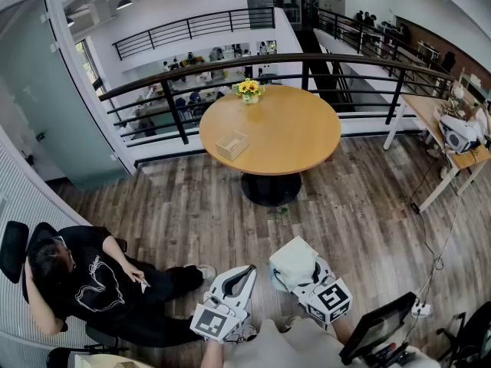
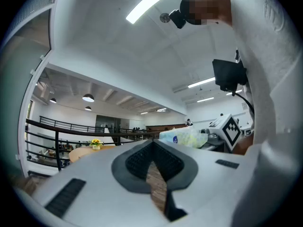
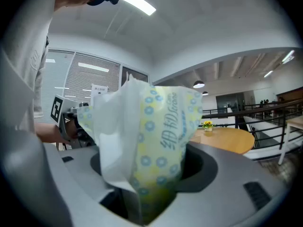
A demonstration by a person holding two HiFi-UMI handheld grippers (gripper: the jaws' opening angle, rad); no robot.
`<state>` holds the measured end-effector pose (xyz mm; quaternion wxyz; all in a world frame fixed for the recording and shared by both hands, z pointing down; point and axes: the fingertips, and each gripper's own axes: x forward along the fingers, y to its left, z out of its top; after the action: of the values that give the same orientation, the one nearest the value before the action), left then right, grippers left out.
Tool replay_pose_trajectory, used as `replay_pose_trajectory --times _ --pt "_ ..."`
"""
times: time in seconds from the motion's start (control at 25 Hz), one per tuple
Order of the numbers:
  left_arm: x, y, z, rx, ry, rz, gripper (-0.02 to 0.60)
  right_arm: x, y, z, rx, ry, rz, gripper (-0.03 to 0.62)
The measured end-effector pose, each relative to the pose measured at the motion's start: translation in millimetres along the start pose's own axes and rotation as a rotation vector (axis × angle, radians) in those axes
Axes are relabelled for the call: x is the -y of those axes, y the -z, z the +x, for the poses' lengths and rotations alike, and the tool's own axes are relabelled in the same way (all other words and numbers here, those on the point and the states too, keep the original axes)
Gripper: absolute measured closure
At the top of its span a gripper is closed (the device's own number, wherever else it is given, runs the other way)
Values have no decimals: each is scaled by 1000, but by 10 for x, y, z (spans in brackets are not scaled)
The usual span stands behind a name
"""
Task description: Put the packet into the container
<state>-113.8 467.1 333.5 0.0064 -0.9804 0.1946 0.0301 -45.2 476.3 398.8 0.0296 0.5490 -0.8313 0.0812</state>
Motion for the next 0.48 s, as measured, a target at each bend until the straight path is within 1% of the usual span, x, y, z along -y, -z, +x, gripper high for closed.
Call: replay_pose_trajectory --times 0.16,0.48 --pt "-40 130 -60 -43 -6 51 577 21 59 -4 -4 6 3 299" --pt "-47 110 -108 -47 -30 50 577 -11 21 8 -2 -10 -14 299"
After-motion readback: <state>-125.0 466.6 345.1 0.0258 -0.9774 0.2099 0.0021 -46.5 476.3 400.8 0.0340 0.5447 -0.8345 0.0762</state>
